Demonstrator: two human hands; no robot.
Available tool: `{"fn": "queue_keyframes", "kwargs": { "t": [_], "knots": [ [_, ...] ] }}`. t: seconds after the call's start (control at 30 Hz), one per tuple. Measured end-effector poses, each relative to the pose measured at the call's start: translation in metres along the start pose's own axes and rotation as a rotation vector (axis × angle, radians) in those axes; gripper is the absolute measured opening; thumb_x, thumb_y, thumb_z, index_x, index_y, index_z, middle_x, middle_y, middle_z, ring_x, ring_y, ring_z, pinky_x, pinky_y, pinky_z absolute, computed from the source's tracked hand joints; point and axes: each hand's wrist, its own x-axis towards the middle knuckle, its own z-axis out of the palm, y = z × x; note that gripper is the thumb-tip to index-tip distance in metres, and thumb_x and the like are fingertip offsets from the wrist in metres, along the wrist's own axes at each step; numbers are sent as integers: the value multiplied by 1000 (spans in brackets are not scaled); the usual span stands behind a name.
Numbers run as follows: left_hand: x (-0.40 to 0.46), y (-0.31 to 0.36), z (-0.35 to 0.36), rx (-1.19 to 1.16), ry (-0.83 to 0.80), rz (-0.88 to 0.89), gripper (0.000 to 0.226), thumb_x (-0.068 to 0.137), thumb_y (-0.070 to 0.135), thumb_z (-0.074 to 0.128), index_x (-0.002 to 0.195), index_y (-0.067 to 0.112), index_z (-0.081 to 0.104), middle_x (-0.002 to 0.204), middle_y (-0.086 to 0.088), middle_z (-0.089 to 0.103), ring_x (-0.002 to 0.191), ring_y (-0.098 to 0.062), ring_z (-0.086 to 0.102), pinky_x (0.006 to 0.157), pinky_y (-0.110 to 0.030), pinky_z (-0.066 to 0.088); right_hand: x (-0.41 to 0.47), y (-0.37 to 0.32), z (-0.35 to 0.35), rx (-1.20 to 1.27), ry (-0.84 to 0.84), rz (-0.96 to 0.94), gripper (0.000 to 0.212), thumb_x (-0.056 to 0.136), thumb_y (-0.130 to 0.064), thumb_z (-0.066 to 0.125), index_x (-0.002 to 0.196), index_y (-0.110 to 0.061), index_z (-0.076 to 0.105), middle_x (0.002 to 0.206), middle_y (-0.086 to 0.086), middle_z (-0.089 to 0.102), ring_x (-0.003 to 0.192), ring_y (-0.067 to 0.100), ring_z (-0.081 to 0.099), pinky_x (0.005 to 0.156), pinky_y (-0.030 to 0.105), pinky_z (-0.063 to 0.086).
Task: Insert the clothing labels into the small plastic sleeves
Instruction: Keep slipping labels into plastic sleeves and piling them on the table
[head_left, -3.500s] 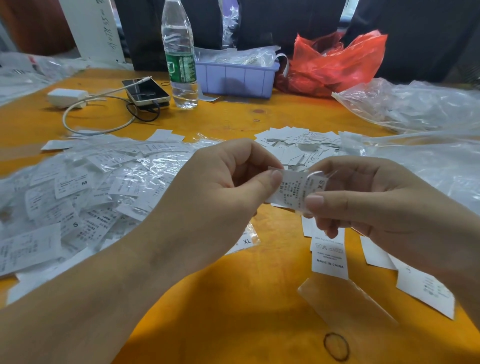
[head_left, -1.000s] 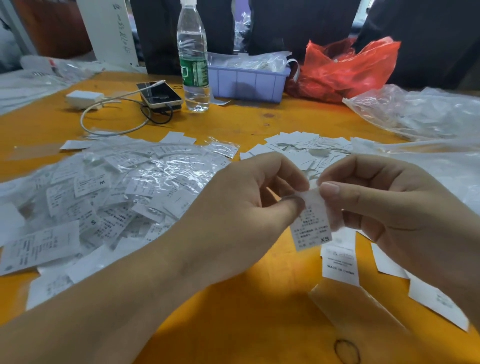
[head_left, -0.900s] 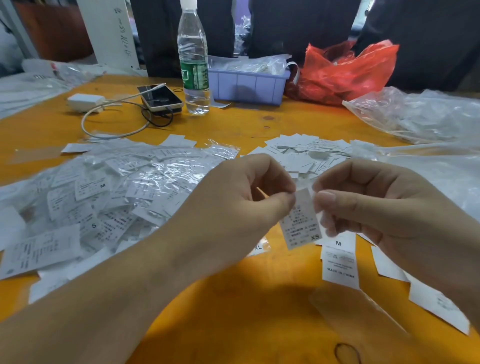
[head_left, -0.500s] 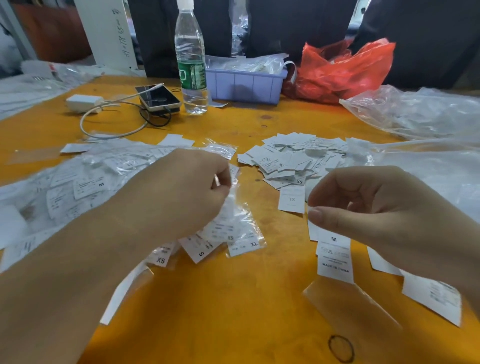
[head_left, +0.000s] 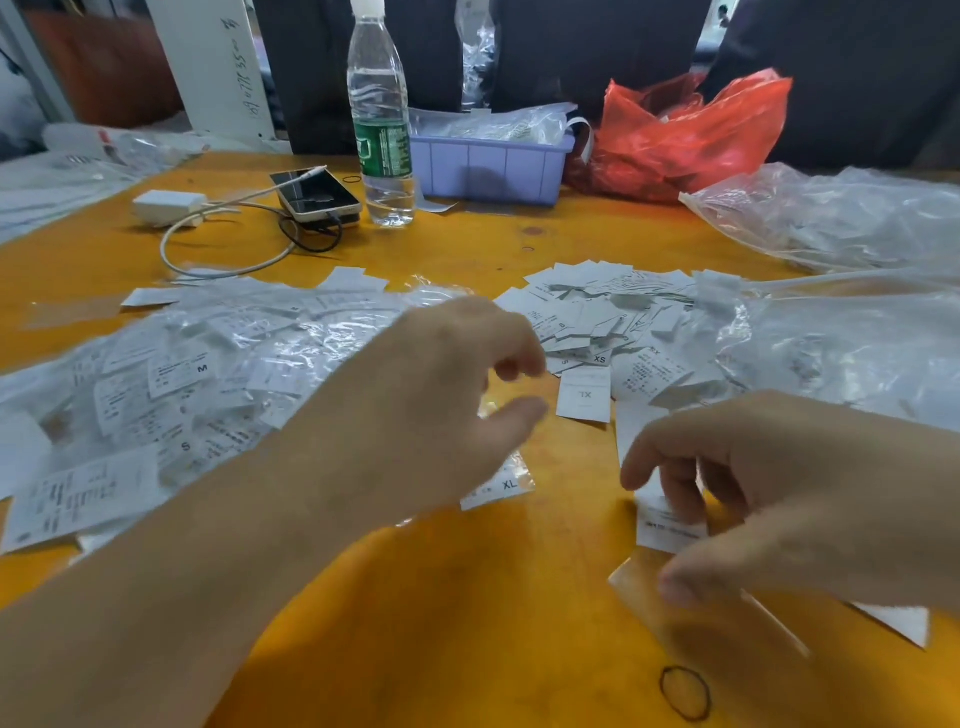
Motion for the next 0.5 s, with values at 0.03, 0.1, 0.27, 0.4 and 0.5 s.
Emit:
{"fn": "queue_keyframes", "kwargs": {
  "t": [0.03, 0.1, 0.27, 0.4, 0.5],
  "knots": [
    [-2, 5, 4, -51, -41, 26, 16, 83, 47, 62, 97, 38, 63, 88, 21, 57, 83, 0, 56, 66, -14, 44, 1, 0, 0, -22, -38, 21, 70, 40, -82, 61, 104, -59, 46, 100, -38, 47, 81, -15, 49, 59, 22, 42],
    [-5, 12, 10, -102, -115, 69, 19, 80, 50, 59, 95, 39, 63, 88, 22, 56, 86, 0, 56, 66, -11, 43, 3, 0, 3, -33, -40, 33, 65, 47, -78, 70, 104, -58, 45, 100, -38, 45, 86, -15, 47, 59, 21, 41],
    [-6, 12, 15, -152, -186, 116, 18, 80, 49, 58, 94, 39, 63, 87, 21, 56, 87, 0, 55, 68, -8, 39, 12, 4, 8, -79, 123, -57, 57, 54, -77, 52, 105, -52, 49, 100, -37, 44, 86, -11, 46, 61, 21, 37],
    [-6, 12, 19, -185, -199, 103, 16, 79, 50, 58, 90, 40, 62, 89, 20, 57, 88, -1, 56, 67, -14, 42, 16, 6, 12, -61, 188, -103, 36, 68, -66, 58, 100, -49, 53, 95, -36, 47, 83, -3, 50, 64, 22, 39],
    [-7, 14, 20, -189, -224, 103, 18, 79, 50, 58, 92, 38, 61, 89, 19, 56, 87, -1, 55, 65, -14, 41, 18, 4, 15, 31, 229, -132, 11, 82, -40, 68, 86, -44, 58, 81, -27, 56, 70, 4, 56, 59, 24, 42]
  ]
}}
